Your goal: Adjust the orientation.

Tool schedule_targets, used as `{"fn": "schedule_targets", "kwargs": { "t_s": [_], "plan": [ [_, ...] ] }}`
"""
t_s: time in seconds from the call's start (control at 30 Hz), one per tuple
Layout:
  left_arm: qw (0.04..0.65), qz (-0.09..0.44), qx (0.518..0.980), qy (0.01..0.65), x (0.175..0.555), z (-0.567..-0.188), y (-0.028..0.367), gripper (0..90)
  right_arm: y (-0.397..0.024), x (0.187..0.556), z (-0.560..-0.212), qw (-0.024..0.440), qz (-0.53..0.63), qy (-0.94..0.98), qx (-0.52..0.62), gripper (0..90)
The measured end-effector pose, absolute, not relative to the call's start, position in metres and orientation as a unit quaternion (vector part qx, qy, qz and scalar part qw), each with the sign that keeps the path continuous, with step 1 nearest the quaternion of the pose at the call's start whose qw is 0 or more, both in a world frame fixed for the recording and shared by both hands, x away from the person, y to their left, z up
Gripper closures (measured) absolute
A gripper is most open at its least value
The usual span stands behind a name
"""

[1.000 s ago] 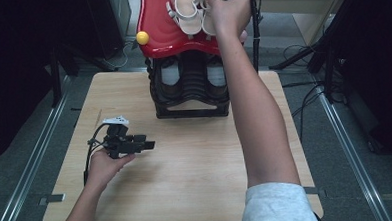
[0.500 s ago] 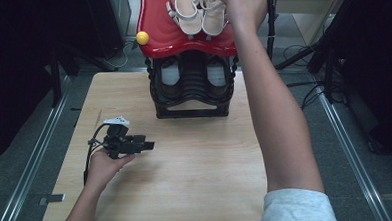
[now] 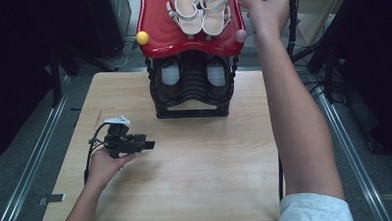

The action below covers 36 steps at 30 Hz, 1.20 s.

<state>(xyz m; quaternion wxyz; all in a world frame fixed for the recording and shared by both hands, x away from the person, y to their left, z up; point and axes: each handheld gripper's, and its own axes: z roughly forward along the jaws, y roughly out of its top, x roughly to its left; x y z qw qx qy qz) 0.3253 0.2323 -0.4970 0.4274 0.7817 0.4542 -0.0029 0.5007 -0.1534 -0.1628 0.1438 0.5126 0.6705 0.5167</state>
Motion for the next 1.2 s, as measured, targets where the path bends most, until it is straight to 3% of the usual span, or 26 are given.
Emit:
{"fn": "schedule_targets", "kwargs": {
  "t_s": [0.63,1.2],
  "plan": [
    [0.433,0.009,0.781,0.450,0.329,-0.499,0.234,40.0,-0.208,0.490,-0.198,0.152,0.519,0.654,0.529,43.0],
    [0.432,0.010,0.781,0.450,0.329,-0.499,0.236,39.8,-0.237,0.479,-0.251,0.154,0.512,0.650,0.540,44.9]
  ]
}}
